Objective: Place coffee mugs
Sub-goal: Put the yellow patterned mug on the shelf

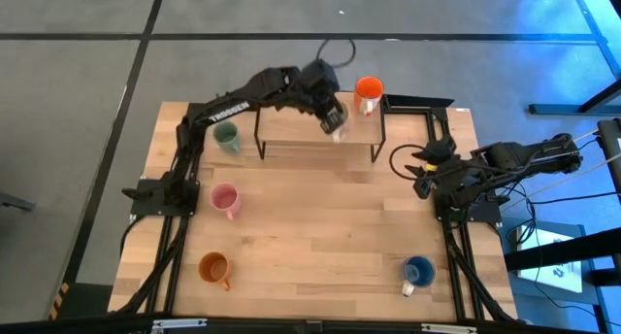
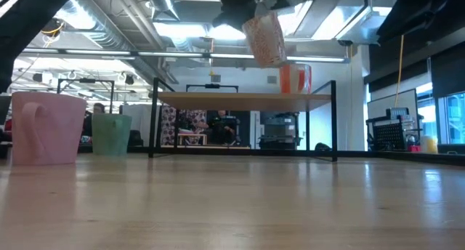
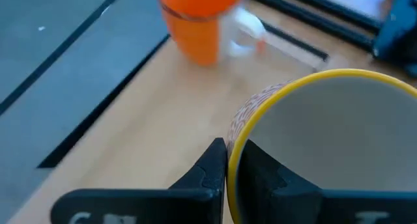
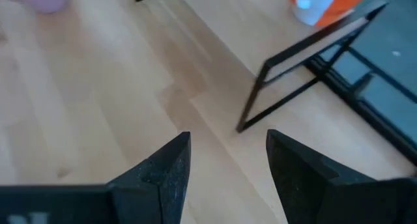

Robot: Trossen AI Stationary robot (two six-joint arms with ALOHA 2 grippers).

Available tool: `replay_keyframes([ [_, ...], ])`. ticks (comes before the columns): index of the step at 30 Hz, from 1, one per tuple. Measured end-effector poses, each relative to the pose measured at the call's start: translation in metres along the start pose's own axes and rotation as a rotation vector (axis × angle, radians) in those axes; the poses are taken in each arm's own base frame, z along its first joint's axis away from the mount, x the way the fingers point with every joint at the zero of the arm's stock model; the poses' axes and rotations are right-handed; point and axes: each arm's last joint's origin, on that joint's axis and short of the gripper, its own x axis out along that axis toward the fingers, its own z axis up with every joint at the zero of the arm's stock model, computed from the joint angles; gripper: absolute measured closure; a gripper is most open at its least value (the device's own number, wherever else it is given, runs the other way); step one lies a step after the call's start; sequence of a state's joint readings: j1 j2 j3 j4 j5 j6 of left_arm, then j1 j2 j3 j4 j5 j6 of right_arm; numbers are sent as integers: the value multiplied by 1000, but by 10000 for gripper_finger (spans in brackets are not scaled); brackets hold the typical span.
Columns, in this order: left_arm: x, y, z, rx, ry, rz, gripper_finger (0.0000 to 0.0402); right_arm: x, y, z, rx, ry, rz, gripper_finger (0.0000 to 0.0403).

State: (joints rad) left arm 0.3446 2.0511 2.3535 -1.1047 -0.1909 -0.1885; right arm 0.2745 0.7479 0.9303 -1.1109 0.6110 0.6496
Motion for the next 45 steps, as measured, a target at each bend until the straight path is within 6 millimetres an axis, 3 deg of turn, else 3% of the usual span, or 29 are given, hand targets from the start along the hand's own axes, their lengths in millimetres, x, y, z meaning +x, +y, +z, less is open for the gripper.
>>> replay_keyframes([
  [6, 20, 46, 10, -17, -29, 80, 383, 7, 0, -7, 8, 4, -47, 217],
  [10, 34, 62, 10, -18, -20, 100, 383, 14, -1, -15, 13, 26, -77, 217],
  [17, 55, 66, 5, 9, 31, 92, 376, 21, -1, -24, 58, 47, -101, 217],
  [27, 71, 64, 3, 5, 40, 83, 374, 21, -1, -24, 62, 45, -98, 217],
  [45, 70, 64, 5, -4, 21, 77, 372, 21, -1, -24, 69, 52, -89, 217],
])
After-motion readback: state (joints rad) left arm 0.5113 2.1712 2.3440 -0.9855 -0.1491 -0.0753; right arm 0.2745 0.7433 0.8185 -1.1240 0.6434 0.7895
